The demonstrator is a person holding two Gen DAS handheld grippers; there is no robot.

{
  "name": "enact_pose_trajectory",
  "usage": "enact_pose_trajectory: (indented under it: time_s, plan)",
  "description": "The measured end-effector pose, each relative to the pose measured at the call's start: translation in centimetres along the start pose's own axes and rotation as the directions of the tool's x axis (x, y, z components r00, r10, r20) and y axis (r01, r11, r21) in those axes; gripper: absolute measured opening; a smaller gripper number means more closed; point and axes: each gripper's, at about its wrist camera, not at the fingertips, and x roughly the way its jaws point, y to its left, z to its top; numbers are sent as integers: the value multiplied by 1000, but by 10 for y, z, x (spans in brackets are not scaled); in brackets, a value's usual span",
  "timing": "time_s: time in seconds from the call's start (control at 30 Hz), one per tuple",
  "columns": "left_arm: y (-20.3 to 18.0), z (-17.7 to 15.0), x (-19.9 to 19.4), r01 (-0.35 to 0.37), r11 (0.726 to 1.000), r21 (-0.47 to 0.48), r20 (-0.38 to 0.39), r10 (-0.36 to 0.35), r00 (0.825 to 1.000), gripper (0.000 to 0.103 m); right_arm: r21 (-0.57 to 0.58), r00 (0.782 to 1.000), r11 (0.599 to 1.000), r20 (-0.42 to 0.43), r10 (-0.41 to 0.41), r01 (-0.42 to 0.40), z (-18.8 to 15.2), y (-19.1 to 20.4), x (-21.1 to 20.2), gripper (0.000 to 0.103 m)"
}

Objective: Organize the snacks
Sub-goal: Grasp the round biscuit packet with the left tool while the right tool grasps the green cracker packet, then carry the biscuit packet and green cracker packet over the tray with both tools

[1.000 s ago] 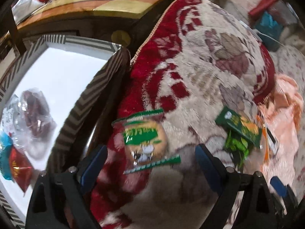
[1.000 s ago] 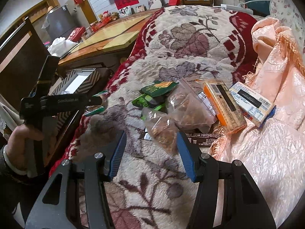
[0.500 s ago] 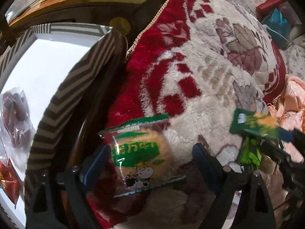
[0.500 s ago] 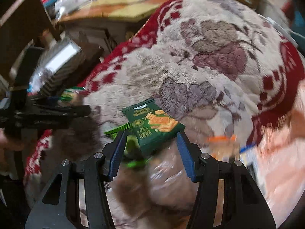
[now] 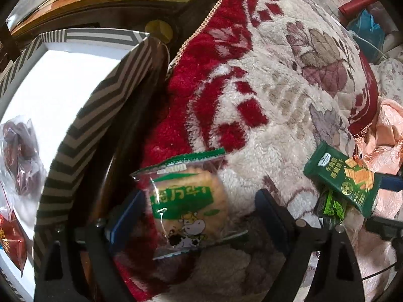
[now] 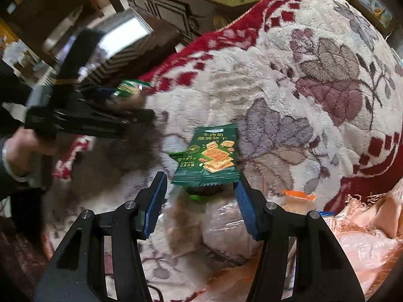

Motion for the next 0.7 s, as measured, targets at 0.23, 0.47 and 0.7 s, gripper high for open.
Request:
enact_pose_trajectory:
  time_s: [0.23,0.47,0.7]
  plan:
    - [-2,0,1,-8,1000,9,-4,8,1000,91,56,999,997,5,-45,45,5,-10,-14,55]
    - [-4,0,1,-20,1000,-2,-1,20,1000,91,6,998,998,-30,-59,60,21,-11,13,55]
    - [-5,4,6,-34,999,6,-5,34,999,91,15,993,999,-116,-29,31,40,-27,63,55]
